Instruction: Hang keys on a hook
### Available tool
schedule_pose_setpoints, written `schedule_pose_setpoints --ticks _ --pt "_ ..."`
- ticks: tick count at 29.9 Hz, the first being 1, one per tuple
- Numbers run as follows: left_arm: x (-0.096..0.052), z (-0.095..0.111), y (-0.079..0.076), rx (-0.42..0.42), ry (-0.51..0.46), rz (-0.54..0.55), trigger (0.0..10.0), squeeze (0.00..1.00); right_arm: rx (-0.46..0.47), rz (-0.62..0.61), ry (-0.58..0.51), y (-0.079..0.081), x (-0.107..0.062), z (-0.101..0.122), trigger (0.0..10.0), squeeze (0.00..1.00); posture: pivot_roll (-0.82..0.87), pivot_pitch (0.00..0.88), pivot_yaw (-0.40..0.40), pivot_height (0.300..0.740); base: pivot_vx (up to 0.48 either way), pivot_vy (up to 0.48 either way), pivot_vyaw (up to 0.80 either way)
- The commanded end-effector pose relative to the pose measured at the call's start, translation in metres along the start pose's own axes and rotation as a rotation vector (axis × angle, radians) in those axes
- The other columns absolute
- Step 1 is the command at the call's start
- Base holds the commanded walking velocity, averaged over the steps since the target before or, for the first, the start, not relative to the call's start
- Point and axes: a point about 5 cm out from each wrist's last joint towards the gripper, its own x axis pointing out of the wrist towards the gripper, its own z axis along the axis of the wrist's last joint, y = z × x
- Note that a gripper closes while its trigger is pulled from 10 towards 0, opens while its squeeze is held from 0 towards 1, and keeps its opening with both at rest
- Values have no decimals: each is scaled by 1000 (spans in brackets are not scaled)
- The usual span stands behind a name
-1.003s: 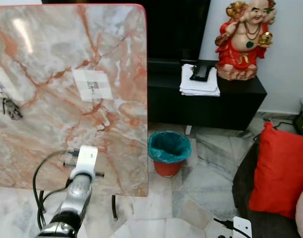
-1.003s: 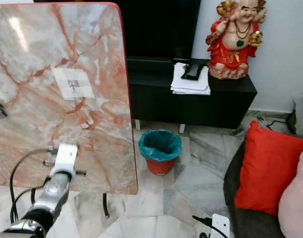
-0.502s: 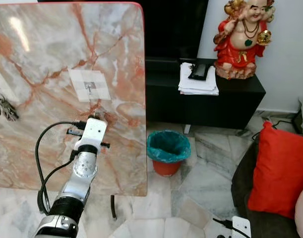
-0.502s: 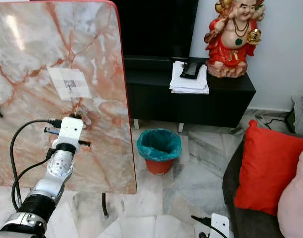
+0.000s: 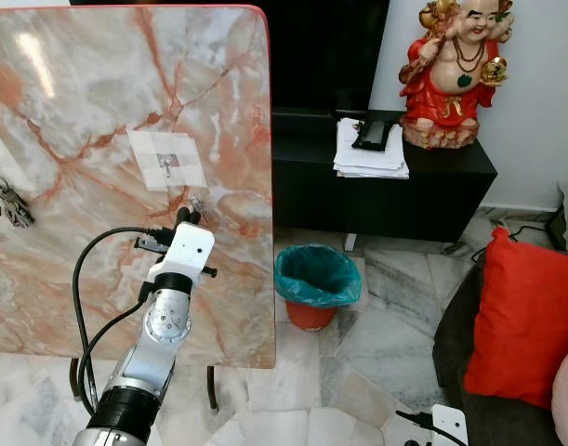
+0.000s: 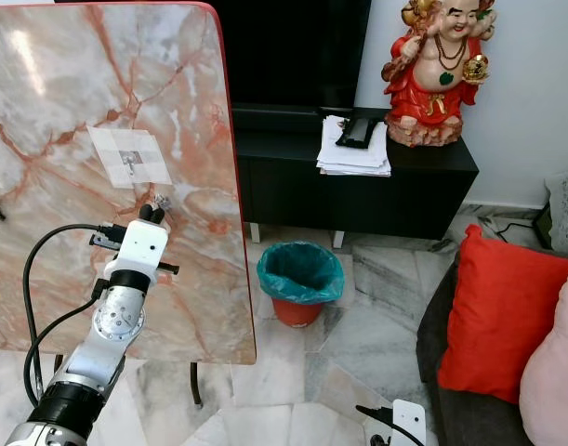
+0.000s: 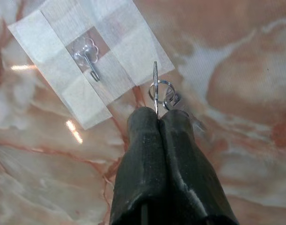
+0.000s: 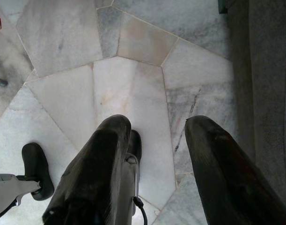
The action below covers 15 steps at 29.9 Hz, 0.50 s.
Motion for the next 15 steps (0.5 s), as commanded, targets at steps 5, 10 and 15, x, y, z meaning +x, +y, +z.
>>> schedule_pose_setpoints --ticks 5,10,15 --pt "1 15 3 3 -80 7 10000 0 -14 -2 5 -4 -1 -3 10000 0 31 0 -18 736 0 0 0" --pt "3 19 5 -10 -100 -6 10000 0 -20 -6 10 -8 -1 -4 10000 0 33 0 -18 736 0 0 0" --pt "7 23 9 -77 -106 5 10000 0 -26 -7 13 -11 -2 -5 10000 0 33 0 -18 736 0 0 0"
